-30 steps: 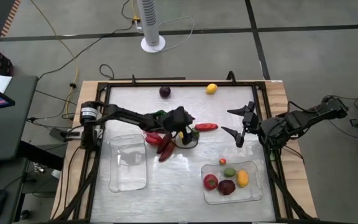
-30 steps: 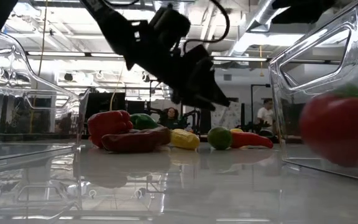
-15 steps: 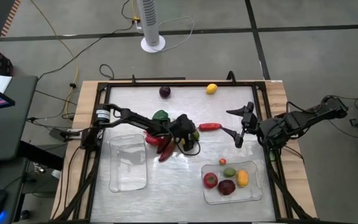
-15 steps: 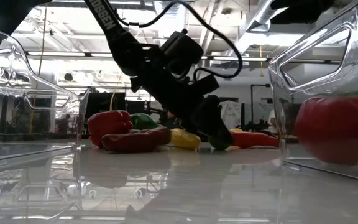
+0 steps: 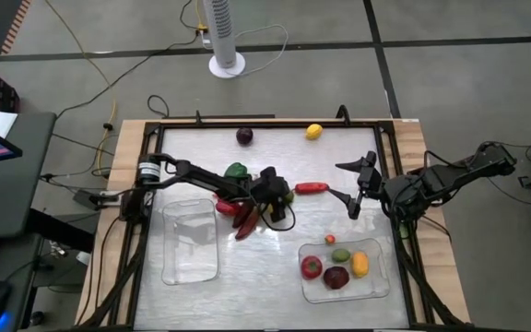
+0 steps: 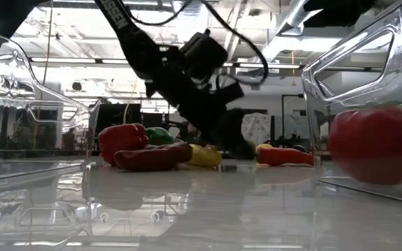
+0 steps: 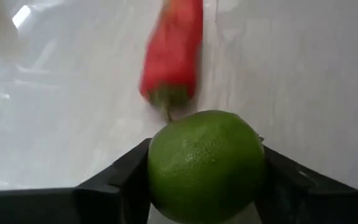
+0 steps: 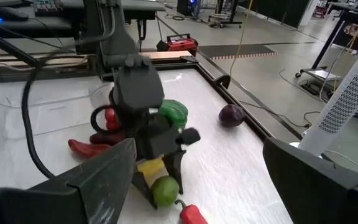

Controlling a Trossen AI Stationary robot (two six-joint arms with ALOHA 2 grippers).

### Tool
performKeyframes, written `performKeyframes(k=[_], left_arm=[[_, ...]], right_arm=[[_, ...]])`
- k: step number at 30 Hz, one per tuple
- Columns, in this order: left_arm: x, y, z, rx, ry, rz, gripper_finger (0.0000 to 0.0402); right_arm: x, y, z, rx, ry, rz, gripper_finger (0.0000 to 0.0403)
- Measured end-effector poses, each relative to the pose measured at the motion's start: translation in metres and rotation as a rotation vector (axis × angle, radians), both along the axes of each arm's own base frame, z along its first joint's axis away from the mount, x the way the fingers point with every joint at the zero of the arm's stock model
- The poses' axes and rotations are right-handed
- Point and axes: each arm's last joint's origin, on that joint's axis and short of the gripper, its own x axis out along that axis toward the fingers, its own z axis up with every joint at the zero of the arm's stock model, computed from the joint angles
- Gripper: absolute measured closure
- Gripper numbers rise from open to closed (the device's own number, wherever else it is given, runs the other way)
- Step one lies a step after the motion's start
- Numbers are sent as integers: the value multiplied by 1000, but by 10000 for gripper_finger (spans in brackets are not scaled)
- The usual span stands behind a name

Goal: Sort produce into baskets
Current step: Put the lime into the right transparent bin

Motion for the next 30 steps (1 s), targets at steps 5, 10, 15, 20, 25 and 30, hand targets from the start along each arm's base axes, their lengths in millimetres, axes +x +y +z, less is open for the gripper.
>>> performKeyframes(k=[5,10,15,20,25,30], left_arm=[[-7,-7,54,-6,-113,-57,202],[-10,-51,92,-72,-225,-189,170],[2,-115,110,-27,-207,-319,171],[12,-155,135,11,-246,-411,176],[33,-170,112,11,-180,-430,175],[53,-168,102,1,-163,-416,158]], right_arm=[[0,0,0,0,0,0,24],[0,-1,1,-22,0,-19,24],[1,-2,3,-24,-17,-33,24],[2,-2,3,-14,-27,-33,24],[3,-1,2,-15,-21,-31,24],[3,-1,0,-21,1,-30,24]])
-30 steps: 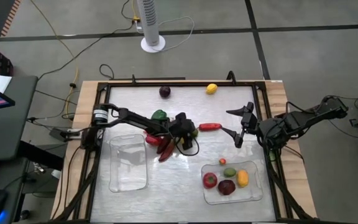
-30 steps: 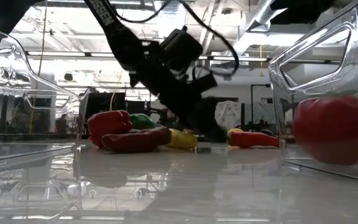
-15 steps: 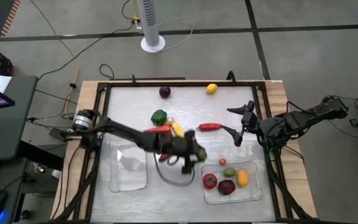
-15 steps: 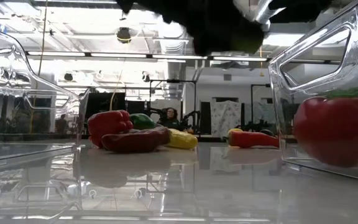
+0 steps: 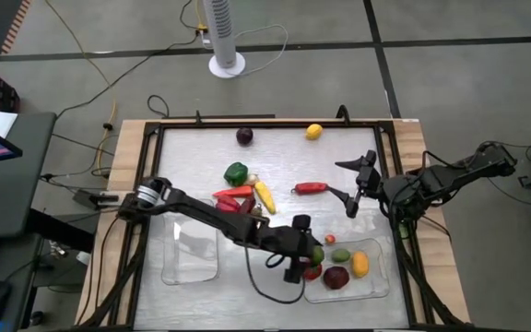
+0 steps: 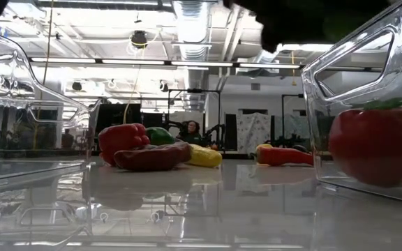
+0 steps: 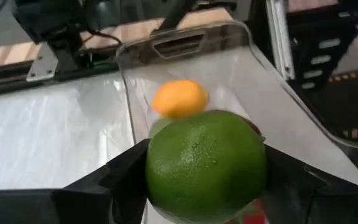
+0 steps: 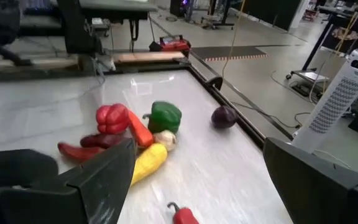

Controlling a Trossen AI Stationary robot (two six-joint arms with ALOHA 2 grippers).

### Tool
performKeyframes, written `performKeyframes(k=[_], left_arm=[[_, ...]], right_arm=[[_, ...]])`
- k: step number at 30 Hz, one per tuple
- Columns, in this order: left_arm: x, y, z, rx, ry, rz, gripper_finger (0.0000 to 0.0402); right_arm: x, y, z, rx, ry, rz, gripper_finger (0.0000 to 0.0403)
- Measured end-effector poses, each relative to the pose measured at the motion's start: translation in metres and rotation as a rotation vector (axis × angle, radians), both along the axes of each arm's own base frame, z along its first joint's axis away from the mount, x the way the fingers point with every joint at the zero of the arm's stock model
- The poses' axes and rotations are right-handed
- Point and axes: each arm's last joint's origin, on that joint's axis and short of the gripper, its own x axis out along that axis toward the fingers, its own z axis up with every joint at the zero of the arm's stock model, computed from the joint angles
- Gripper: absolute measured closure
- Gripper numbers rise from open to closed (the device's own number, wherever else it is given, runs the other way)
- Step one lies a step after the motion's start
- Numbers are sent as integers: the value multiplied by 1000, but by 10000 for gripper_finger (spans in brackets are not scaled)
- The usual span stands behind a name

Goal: Sort produce into baskets
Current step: Put the lime into the right transparent bin, then put the bottom red chili pepper into the left transparent bin

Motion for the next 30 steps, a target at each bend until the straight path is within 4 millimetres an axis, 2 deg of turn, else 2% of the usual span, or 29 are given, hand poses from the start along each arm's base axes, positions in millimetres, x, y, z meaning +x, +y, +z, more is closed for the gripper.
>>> performKeyframes(k=[2,8,14,16,20,24,27,30], left_arm=[[0,4,-4,14,66,9,141],[-5,10,14,59,79,-4,86],[-38,23,54,200,109,69,81],[-51,33,59,228,138,105,85],[-76,59,44,203,229,189,88],[-97,83,7,65,382,294,89],[-111,90,-16,15,510,357,89],[-119,92,-27,-34,566,427,89]], right_arm=[[0,0,0,0,0,1,23],[-2,-1,0,-3,8,0,24],[-2,-1,0,4,6,-2,24],[-2,-1,-1,7,12,-4,24],[-2,-1,-1,7,12,-5,24],[-2,-1,-1,10,7,-8,24],[-2,-1,-1,10,3,-10,24],[-2,-1,-1,10,3,-10,24]])
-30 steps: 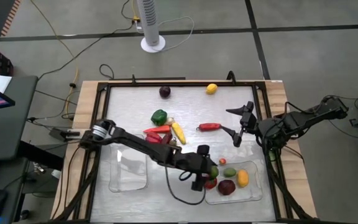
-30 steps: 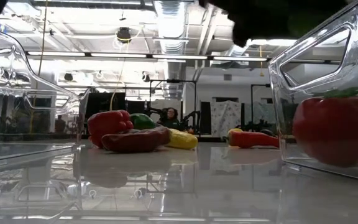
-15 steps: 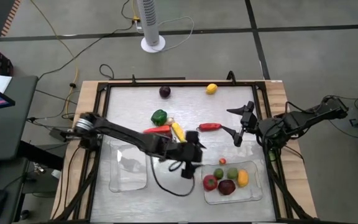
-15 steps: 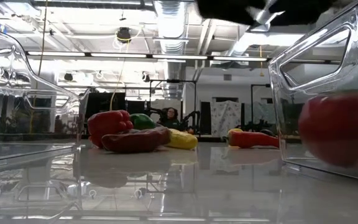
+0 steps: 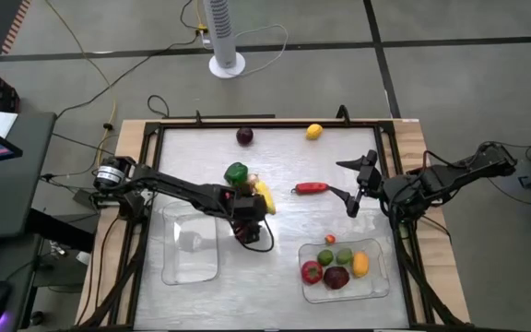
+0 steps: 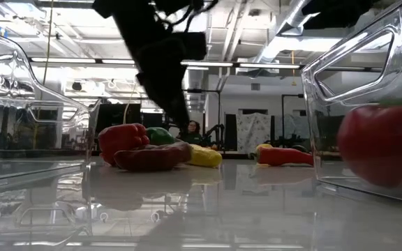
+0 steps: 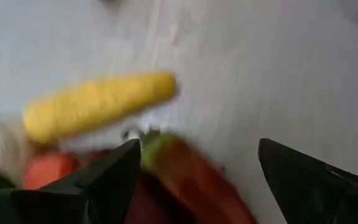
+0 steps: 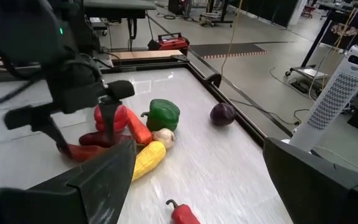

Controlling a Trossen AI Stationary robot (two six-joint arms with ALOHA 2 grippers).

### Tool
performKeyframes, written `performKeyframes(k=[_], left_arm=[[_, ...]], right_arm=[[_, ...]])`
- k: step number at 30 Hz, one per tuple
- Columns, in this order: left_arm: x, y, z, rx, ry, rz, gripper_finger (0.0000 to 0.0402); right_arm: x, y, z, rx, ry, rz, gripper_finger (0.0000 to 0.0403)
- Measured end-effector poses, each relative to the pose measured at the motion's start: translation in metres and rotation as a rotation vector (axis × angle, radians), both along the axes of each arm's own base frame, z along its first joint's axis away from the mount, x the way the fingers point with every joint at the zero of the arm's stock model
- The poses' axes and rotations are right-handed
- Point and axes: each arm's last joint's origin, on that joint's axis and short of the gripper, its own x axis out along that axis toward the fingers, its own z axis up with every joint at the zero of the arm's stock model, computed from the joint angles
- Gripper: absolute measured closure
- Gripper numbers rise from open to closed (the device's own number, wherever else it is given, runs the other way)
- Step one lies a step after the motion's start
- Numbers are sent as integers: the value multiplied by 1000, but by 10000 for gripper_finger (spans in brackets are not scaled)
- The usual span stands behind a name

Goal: Sort produce into baskets
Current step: Put the bottom red chili pepper into the left transparent bin

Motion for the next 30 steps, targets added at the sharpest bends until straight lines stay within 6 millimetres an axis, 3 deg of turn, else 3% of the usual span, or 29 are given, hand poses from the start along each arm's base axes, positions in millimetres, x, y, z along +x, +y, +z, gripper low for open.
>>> performKeyframes(k=[5,14,30], left_arm=[[-7,2,-9,15,33,105,89],[-16,5,-33,13,1,121,90],[-13,2,-36,-37,-55,69,151]], right_arm=[[0,0,0,3,-2,-1,24],[0,0,0,3,0,-2,24],[0,0,0,3,-1,-3,23]])
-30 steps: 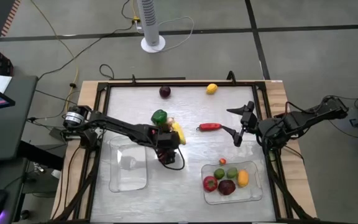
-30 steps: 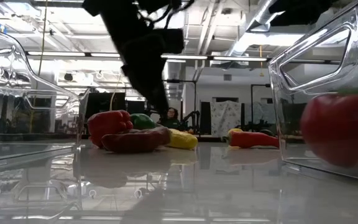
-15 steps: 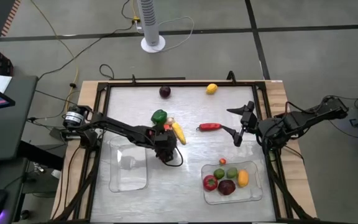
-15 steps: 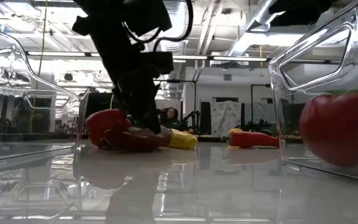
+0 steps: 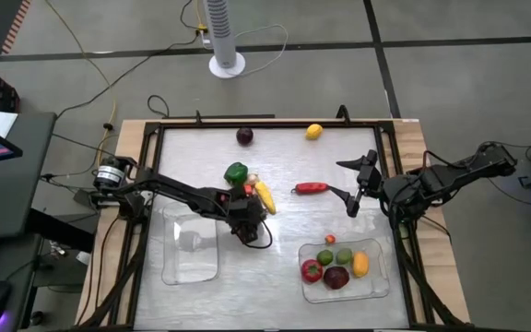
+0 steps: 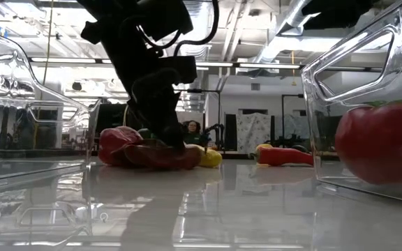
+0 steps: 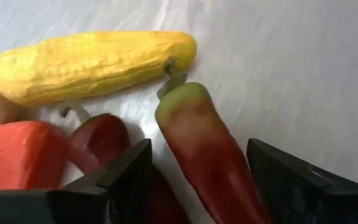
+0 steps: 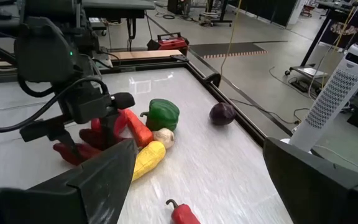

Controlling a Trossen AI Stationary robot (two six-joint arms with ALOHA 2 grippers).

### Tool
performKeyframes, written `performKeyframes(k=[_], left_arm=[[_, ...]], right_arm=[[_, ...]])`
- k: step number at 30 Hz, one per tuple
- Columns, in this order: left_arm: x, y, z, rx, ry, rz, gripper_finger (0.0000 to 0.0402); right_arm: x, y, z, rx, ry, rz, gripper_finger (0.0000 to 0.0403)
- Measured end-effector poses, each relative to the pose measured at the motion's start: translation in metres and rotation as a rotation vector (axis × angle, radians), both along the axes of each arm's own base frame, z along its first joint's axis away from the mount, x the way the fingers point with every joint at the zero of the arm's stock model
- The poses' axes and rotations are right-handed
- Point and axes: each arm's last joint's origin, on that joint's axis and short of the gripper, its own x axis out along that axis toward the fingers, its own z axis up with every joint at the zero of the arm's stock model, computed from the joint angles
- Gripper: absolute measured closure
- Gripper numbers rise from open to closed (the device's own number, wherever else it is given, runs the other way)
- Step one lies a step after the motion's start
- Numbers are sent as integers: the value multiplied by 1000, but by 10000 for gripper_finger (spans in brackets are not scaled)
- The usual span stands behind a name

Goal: Sort produce into baskets
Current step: Put the bottom red chili pepper into the left transparent bin

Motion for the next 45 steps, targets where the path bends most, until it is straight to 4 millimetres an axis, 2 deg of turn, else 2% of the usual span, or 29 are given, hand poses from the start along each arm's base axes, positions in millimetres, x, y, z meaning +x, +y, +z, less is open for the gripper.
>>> performKeyframes(k=[9,21,25,29,36,40,45], left_arm=[[3,2,2,34,-42,42,150],[8,5,-2,18,-49,24,87],[16,4,-7,-2,-19,-6,88],[21,9,-17,14,86,-1,90],[20,14,-20,10,119,9,90],[22,14,-19,27,121,-12,110],[25,14,-13,62,123,-44,183]], right_arm=[[0,0,0,2,-1,-1,24],[0,0,0,2,-2,0,24],[0,0,0,4,-7,0,24],[1,1,0,3,-6,3,23],[2,1,-1,1,3,6,24],[2,1,-1,1,3,7,24],[2,1,-1,1,3,7,23]])
